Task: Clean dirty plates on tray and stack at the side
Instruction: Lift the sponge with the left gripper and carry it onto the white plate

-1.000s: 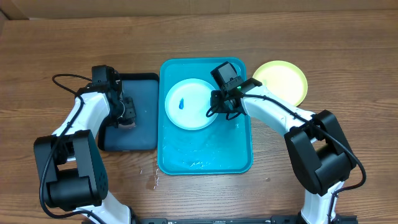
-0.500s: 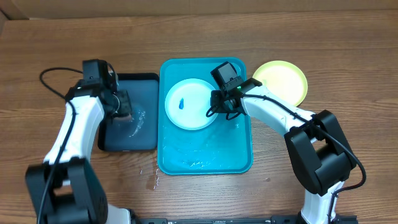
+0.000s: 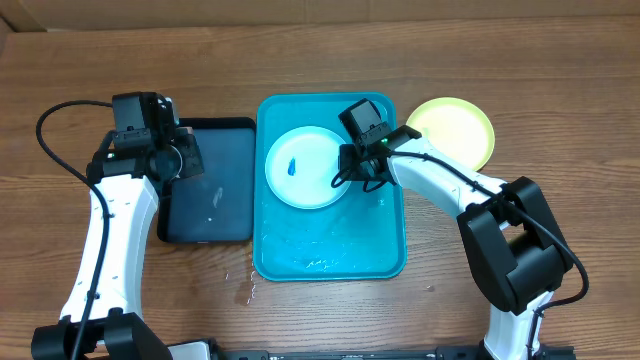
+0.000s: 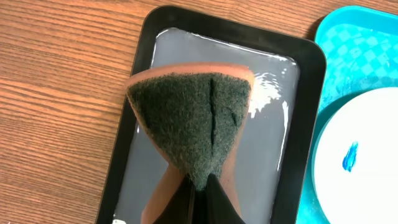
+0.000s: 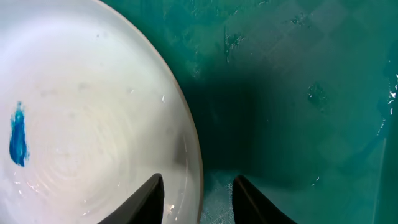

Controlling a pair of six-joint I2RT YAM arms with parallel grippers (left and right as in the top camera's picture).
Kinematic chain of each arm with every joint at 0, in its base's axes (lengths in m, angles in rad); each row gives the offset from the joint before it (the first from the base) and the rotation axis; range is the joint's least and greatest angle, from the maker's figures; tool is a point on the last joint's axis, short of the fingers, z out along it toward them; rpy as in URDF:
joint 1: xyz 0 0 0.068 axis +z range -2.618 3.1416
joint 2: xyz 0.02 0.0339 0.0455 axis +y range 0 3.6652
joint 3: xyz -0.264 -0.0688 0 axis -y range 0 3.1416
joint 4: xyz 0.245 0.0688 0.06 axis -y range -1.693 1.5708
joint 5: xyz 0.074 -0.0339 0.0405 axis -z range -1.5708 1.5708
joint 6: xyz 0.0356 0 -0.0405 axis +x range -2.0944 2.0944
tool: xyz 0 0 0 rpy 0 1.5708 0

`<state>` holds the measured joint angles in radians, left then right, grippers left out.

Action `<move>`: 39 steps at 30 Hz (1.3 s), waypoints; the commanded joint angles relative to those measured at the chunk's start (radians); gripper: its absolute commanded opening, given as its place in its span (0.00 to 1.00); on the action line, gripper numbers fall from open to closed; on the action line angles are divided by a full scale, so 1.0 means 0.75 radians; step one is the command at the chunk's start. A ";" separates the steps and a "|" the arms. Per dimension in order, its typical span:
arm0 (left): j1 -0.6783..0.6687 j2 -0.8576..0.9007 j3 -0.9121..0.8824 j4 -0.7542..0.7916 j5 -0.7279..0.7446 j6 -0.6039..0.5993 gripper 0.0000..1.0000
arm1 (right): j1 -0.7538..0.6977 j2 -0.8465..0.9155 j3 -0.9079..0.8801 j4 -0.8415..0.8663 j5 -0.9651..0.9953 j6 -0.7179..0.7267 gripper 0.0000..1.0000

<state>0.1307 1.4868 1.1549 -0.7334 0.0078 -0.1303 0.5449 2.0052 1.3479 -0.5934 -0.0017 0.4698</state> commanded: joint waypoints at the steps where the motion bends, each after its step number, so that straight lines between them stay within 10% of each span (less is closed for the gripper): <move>1: -0.009 -0.031 0.036 0.003 0.010 0.015 0.04 | -0.003 0.008 0.001 0.014 0.010 0.002 0.31; 11: -0.013 -0.030 0.035 0.002 0.010 0.014 0.04 | -0.003 0.008 -0.001 0.017 -0.001 0.002 0.06; 18: -0.018 -0.030 0.035 0.014 0.009 -0.024 0.04 | -0.002 0.008 -0.001 0.017 -0.015 0.002 0.27; 35: -0.201 -0.002 0.035 0.070 -0.411 -0.101 0.04 | -0.002 0.008 -0.001 0.017 -0.031 0.002 0.13; 39: -0.320 -0.002 0.035 0.139 -0.210 -0.116 0.04 | -0.002 0.008 -0.001 0.017 -0.031 0.002 0.17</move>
<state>-0.0563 1.4868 1.1549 -0.6498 -0.1986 -0.1886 0.5446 2.0052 1.3479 -0.5869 -0.0219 0.4725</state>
